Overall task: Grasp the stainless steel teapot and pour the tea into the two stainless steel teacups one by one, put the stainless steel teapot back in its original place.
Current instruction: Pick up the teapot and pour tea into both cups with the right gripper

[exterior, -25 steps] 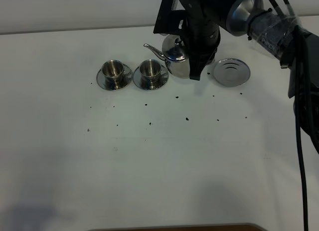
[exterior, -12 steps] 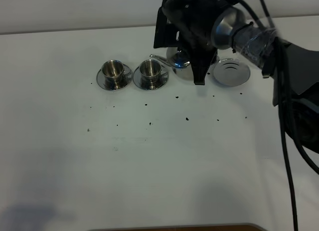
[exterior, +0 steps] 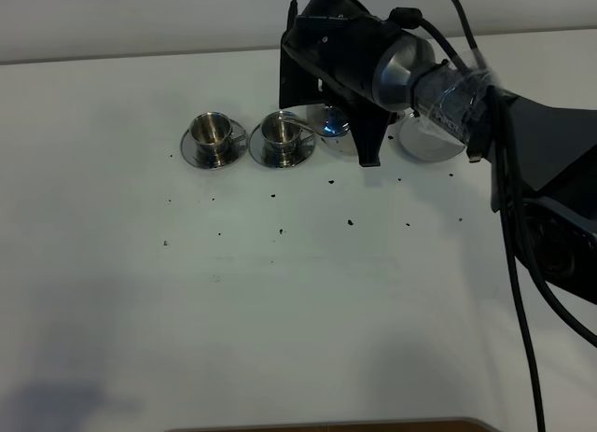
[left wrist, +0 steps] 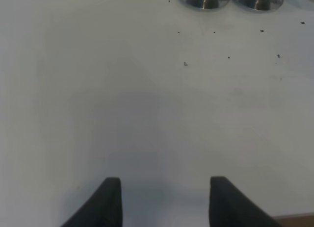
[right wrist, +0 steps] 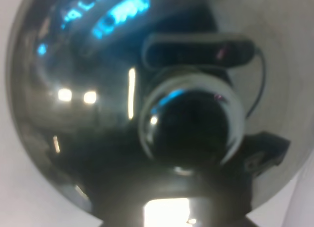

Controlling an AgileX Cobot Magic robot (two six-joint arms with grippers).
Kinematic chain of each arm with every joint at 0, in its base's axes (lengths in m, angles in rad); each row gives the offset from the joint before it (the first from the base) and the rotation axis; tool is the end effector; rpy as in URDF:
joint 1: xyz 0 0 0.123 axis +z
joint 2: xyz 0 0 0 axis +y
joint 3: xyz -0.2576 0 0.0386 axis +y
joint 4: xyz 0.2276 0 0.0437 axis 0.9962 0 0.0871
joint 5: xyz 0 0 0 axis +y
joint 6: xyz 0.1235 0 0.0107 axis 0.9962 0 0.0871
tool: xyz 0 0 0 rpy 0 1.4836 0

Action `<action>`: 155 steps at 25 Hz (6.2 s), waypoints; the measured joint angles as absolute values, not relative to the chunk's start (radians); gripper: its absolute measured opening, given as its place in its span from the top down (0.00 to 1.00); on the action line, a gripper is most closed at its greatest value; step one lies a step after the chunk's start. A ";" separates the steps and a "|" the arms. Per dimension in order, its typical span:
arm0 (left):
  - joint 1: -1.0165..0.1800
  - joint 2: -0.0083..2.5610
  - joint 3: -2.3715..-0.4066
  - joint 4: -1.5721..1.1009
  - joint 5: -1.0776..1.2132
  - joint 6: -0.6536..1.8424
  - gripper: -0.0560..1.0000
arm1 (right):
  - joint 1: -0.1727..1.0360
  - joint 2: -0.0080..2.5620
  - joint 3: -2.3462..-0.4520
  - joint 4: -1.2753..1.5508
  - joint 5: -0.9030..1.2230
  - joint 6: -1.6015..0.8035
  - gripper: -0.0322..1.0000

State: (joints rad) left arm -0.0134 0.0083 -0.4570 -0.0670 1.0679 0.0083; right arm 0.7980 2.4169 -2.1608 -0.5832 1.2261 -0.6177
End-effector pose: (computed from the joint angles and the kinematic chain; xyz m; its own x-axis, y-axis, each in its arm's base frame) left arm 0.0354 -0.0077 0.2391 -0.5078 -0.0172 -0.8613 0.0518 0.9974 -0.0504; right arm 0.3773 0.2949 0.1464 -0.0629 -0.9742 0.2167 -0.8570 -0.0586 -0.5120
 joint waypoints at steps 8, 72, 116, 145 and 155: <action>-0.013 0.008 -0.457 -0.067 1.068 0.008 0.51 | 0.802 2.417 -2.161 -0.634 1.226 -0.617 0.78; -0.013 0.008 -0.457 -0.067 1.068 0.008 0.51 | 0.880 2.469 -2.161 -0.950 1.221 -0.656 0.79; -0.013 0.008 -0.457 -0.067 1.068 0.008 0.51 | 0.901 2.469 -2.161 -1.049 1.219 -0.712 0.79; -0.013 0.008 -0.457 -0.067 1.068 0.008 0.51 | 0.912 2.469 -2.178 -1.078 1.218 -0.726 0.79; -0.013 0.008 -0.457 -0.067 1.068 0.008 0.51 | 0.907 2.469 -2.179 -0.998 1.218 -0.703 0.79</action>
